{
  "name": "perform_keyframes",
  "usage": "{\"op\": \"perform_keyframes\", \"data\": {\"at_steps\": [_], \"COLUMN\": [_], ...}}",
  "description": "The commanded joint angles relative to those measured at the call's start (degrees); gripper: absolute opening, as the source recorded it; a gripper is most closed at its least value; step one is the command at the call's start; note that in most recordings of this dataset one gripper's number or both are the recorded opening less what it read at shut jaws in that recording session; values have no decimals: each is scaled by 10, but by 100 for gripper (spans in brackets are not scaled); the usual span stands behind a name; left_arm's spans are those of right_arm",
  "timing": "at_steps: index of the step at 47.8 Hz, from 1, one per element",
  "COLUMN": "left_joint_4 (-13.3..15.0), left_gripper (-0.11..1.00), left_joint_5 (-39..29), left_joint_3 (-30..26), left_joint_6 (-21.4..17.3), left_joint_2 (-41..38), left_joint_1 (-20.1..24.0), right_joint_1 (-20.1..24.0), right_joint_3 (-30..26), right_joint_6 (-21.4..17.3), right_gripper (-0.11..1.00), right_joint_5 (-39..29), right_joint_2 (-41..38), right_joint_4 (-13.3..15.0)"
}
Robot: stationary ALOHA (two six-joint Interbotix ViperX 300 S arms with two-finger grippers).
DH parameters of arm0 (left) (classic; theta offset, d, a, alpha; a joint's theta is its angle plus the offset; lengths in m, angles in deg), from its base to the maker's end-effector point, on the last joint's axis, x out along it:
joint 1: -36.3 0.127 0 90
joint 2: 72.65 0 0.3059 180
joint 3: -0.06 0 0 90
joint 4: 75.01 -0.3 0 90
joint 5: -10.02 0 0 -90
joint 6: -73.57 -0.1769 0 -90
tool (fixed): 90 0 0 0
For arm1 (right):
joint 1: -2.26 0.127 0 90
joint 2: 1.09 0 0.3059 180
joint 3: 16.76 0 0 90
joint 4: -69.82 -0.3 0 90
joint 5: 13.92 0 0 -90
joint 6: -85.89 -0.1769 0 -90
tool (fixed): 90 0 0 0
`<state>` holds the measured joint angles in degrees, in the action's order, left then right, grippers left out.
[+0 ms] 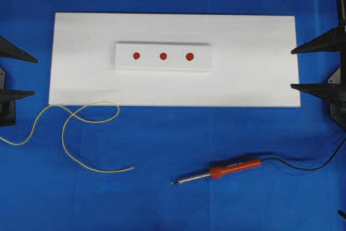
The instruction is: Touch the tip of the soldering iron to the tip of the solder at the mark.
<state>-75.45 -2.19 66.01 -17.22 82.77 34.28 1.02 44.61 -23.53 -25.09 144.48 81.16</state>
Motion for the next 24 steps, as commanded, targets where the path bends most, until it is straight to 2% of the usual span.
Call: {"op": "perform_keyframes", "data": {"at_steps": [1, 24], "left_joint_4": [-1, -1], "left_gripper": [77, 76], "left_joint_5": [4, 0], "left_joint_3": [-3, -4], "left_joint_6": [2, 4], "left_joint_2": [0, 4], "left_joint_1": [4, 4], "right_joint_1": [-4, -4], "right_joint_3": [-1, 1], "right_joint_6": [-1, -1], "right_gripper": [80, 80], "right_joint_5": [20, 20], "right_joint_2": [-11, -14], "right_joint_4": [-3, -4]}}
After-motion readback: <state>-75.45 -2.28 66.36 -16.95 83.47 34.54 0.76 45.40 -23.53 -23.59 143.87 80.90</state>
